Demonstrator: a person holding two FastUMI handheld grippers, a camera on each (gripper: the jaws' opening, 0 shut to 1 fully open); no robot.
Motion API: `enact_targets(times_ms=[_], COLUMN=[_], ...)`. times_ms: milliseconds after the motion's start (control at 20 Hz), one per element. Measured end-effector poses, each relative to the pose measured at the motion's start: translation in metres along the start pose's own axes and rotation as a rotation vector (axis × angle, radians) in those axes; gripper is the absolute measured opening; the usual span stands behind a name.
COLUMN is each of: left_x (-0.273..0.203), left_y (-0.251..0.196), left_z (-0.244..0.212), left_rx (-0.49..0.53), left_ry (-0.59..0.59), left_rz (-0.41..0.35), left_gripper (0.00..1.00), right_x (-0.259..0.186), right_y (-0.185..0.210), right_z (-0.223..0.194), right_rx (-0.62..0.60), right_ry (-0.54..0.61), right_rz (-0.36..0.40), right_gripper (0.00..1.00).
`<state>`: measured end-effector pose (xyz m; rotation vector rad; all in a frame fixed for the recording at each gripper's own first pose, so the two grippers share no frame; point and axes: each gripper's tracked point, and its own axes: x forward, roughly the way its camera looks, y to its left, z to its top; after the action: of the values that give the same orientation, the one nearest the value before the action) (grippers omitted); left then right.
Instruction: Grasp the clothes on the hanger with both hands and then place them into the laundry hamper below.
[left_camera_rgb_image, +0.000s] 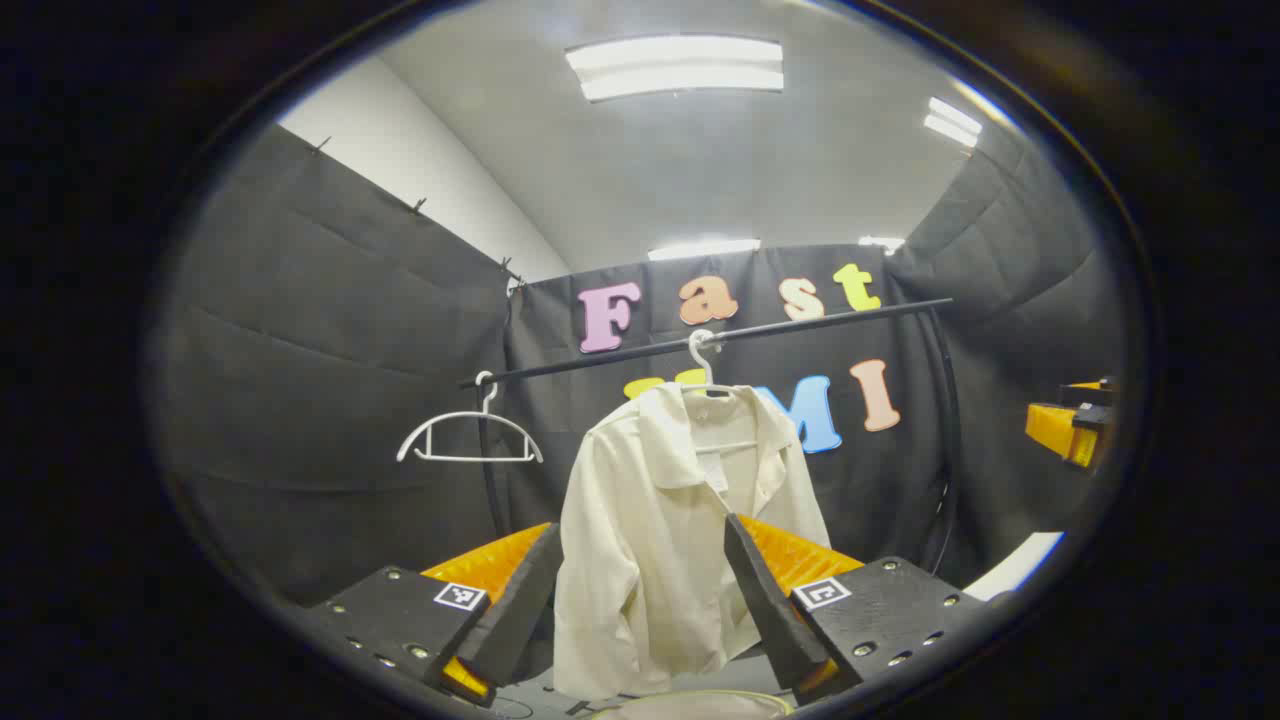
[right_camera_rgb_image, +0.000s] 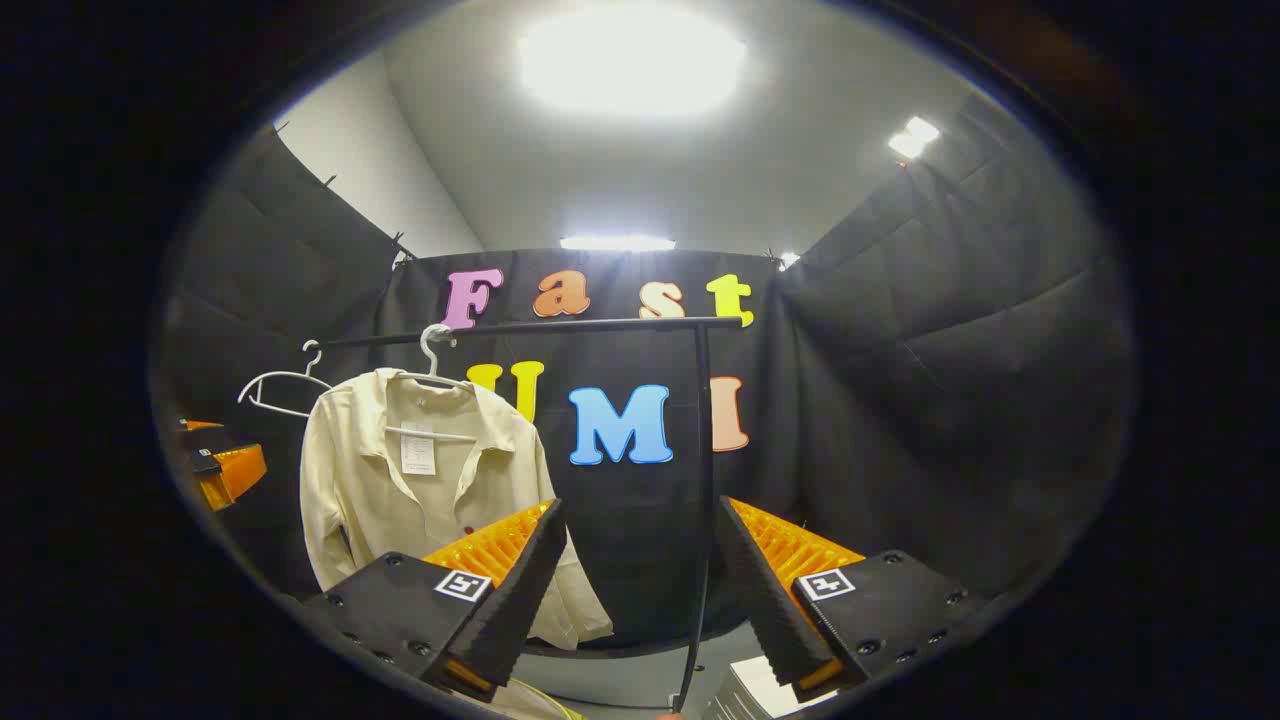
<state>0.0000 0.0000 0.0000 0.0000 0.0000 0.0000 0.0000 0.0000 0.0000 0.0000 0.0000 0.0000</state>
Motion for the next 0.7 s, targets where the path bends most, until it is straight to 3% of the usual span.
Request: enact_targets(times_ms=[700], left_x=[-0.001], left_y=[0.013], left_z=[0.0], left_rx=[0.017], left_ry=[-0.02], left_rz=[0.014], left_gripper=[0.95], right_x=[0.002], right_y=[0.012], right_z=[-0.008], right_rx=[-0.001], right_ry=[0.024], right_rz=[0.002], right_gripper=[0.95])
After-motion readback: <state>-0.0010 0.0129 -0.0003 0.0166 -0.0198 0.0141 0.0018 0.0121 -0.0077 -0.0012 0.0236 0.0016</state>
